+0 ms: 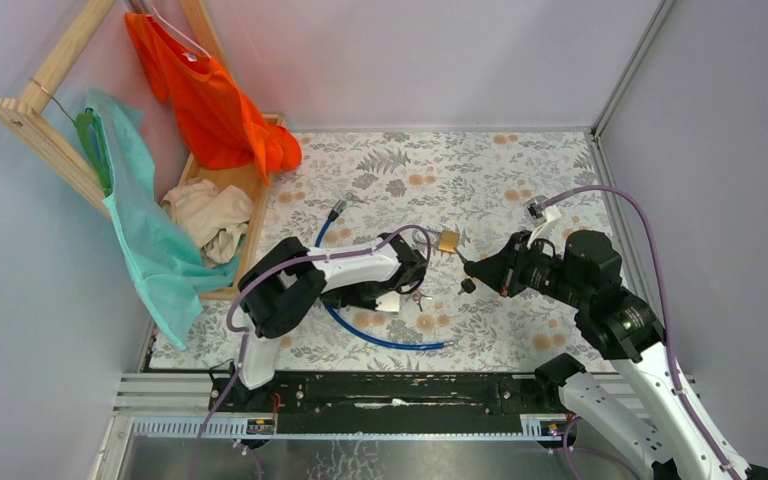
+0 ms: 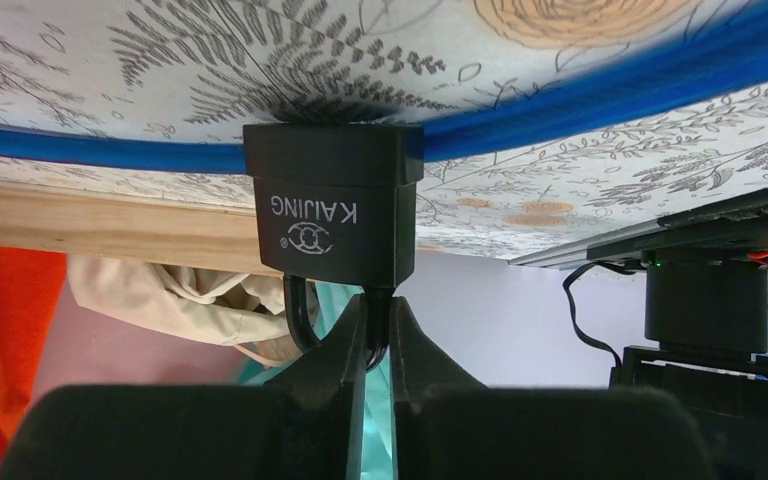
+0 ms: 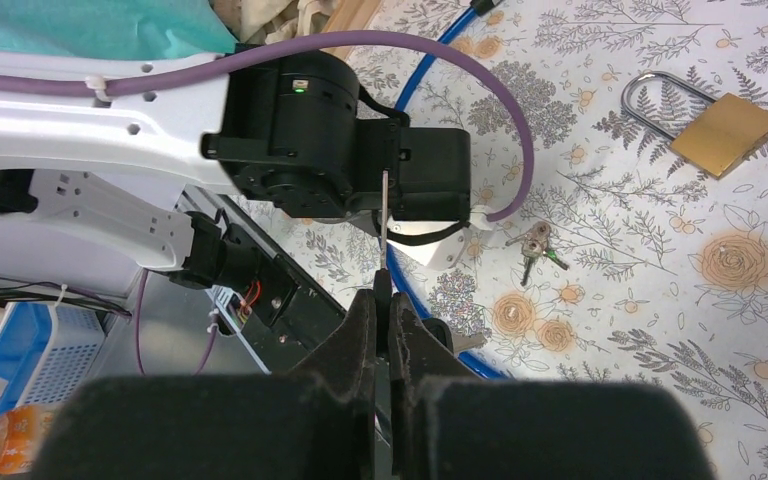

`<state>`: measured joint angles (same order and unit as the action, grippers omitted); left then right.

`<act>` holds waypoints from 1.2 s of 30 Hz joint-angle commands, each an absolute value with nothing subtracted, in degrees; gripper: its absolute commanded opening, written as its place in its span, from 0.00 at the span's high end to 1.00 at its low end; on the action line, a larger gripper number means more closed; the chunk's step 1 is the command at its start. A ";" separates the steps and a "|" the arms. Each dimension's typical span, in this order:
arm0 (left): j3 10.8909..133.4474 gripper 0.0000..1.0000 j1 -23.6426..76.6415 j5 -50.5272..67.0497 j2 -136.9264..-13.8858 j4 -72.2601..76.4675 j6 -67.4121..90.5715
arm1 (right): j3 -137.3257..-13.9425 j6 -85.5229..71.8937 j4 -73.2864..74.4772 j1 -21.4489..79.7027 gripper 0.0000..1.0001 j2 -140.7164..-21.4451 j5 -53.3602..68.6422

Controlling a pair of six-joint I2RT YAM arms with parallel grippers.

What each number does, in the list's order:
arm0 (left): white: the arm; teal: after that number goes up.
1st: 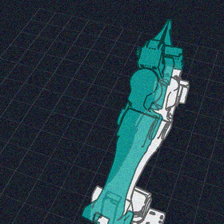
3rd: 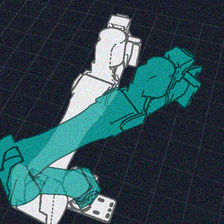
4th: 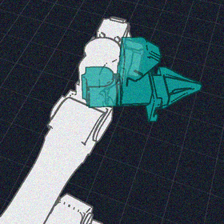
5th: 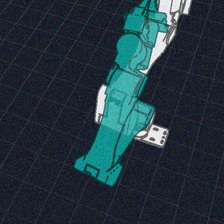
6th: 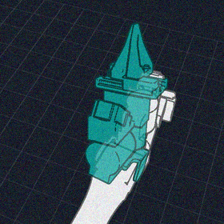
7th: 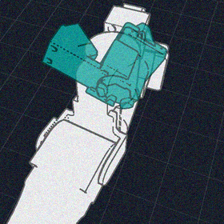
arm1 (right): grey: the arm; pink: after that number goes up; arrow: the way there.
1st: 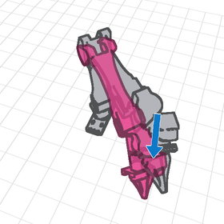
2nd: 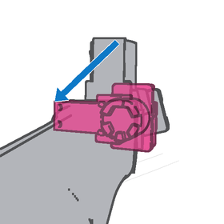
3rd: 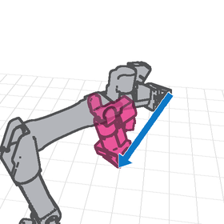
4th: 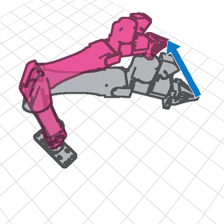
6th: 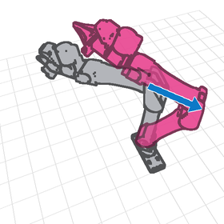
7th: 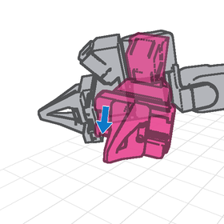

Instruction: Unlock with the key

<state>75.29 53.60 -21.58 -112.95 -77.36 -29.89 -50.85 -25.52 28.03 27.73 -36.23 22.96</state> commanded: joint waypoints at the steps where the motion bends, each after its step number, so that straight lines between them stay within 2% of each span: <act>1: 79.15 0.85 54.08 -22.66 -115.12 -83.08 -29.88 | -53.21 -25.70 26.51 27.51 1.00 -35.24 22.48; 6: 80.15 0.78 54.70 -23.01 -117.37 -83.16 -30.76 | -52.50 -26.19 25.84 27.51 1.00 -34.88 22.94; 12: 83.49 0.63 55.73 -23.52 -118.91 -83.13 -31.36 | -52.48 -26.24 25.86 27.52 1.00 -34.54 23.16; 16: 85.47 0.59 56.54 -24.03 -119.63 -83.22 -31.37 | -52.06 -26.40 25.67 27.56 1.00 -34.20 23.36; 20: 86.70 0.48 56.92 -23.49 -120.22 -83.14 -31.25 | -51.80 -26.41 25.83 27.56 1.00 -33.64 23.47; 28: 88.86 0.43 57.90 -22.60 -115.90 -82.50 -36.25 | -52.74 -25.78 27.33 27.51 1.00 -32.89 22.62; 29: 89.24 0.30 57.95 -22.07 -114.23 -81.73 -37.85 | -53.10 -25.61 27.71 27.53 1.00 -32.95 22.40; 30: 89.78 0.06 58.00 -21.37 -112.33 -81.01 -39.80 | -53.50 -25.39 28.06 27.51 1.00 -33.01 22.07; 31: 90.15 0.01 57.94 -20.83 -110.24 -80.10 -41.92 | -54.02 -25.19 28.47 27.51 1.00 -33.21 21.73; 36: 88.53 0.00 56.90 -23.63 -100.06 -74.19 -47.28 | -57.58 -24.46 30.18 27.54 1.00 -34.43 20.65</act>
<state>87.92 57.60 -21.45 -107.98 -78.56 -40.80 -52.75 -25.63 30.20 27.73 -33.91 22.00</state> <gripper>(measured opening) 0.997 0.033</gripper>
